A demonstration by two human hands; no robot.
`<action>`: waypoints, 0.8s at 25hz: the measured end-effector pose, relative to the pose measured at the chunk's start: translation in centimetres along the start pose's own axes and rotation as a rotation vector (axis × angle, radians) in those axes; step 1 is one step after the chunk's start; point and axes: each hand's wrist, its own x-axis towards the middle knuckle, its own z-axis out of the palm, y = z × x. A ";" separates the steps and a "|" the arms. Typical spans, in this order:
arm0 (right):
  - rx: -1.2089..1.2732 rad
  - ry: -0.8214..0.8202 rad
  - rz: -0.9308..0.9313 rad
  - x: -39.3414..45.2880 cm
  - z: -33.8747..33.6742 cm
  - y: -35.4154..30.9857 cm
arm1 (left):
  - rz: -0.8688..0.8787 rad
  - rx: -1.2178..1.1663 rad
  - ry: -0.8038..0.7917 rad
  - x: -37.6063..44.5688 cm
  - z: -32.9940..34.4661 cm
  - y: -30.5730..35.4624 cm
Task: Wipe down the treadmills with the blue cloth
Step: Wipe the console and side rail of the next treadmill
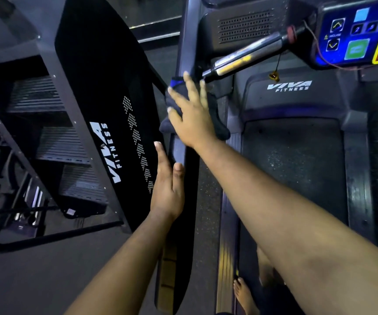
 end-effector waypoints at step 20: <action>0.014 -0.226 0.005 -32.8 3.0 -4.5 | -0.243 -0.328 -0.026 -22.7 -1.4 -7.9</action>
